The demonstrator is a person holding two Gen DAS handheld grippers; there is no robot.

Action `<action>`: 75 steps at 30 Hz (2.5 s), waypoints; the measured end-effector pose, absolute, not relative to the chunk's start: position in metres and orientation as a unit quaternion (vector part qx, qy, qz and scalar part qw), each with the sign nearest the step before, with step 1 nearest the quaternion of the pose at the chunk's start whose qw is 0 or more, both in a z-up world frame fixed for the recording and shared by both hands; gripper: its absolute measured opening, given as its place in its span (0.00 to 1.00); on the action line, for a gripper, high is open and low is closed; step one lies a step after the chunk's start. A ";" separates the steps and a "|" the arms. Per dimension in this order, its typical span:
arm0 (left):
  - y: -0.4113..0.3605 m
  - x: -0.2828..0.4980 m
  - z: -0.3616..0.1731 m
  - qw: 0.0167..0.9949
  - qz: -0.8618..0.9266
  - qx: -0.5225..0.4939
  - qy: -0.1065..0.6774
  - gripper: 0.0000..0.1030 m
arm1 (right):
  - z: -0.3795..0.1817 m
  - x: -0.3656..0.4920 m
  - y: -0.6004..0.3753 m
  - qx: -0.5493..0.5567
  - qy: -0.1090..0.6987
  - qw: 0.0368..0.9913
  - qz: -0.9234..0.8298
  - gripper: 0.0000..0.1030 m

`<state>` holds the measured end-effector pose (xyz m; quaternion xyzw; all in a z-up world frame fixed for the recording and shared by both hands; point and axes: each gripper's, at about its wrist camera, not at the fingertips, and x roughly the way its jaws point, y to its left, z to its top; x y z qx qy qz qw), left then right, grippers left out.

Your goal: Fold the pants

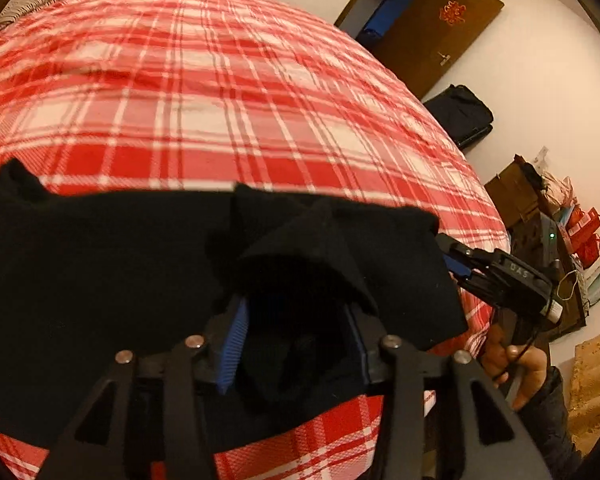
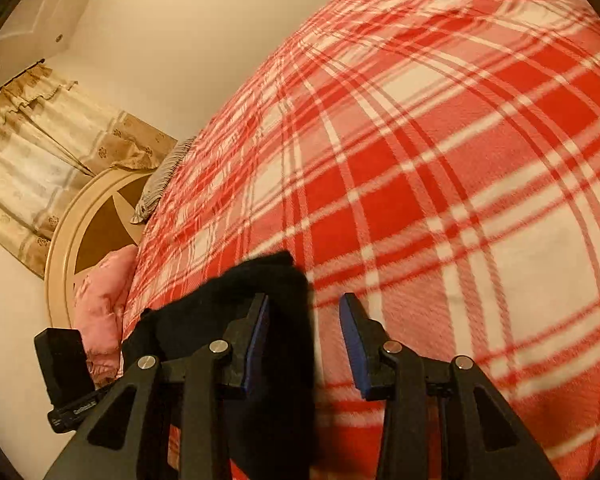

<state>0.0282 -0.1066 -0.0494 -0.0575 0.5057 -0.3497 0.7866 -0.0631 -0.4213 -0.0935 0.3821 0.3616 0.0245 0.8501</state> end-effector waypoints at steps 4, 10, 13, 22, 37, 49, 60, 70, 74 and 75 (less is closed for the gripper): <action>-0.093 0.035 -0.039 0.811 -0.327 -0.052 0.482 0.53 | -0.091 -0.041 -0.418 0.354 0.379 0.855 0.022 0.15; -0.077 0.052 -0.043 0.827 -0.289 -0.046 0.480 0.53 | -0.079 -0.010 -0.399 0.248 0.385 0.889 0.024 0.11; -0.073 0.056 -0.050 0.816 -0.290 -0.060 0.497 0.53 | -0.087 0.002 -0.398 0.211 0.405 0.888 0.060 0.14; -0.050 0.055 -0.033 0.828 -0.295 -0.094 0.467 0.61 | -0.041 -0.066 -0.417 0.194 0.344 0.919 -0.017 0.19; -0.077 0.038 -0.015 0.852 -0.300 -0.026 0.429 0.61 | -0.080 -0.081 -0.335 0.122 0.437 0.883 0.122 0.19; -0.086 0.040 -0.055 0.830 -0.294 -0.050 0.471 0.69 | -0.076 0.006 -0.346 0.076 0.398 0.914 0.019 0.19; -0.099 0.034 -0.068 0.808 -0.352 -0.109 0.460 0.70 | -0.069 -0.021 -0.346 0.122 0.374 0.919 0.017 0.19; -0.094 0.030 -0.074 0.790 -0.354 -0.164 0.474 0.19 | -0.070 -0.037 -0.337 0.096 0.357 0.929 0.000 0.19; -0.077 0.037 -0.057 0.758 -0.380 -0.232 0.476 0.08 | -0.059 -0.052 -0.338 0.116 0.332 0.936 0.010 0.19; -0.075 0.035 -0.050 0.759 -0.385 -0.235 0.469 0.08 | -0.058 -0.054 -0.338 0.123 0.329 0.936 0.018 0.19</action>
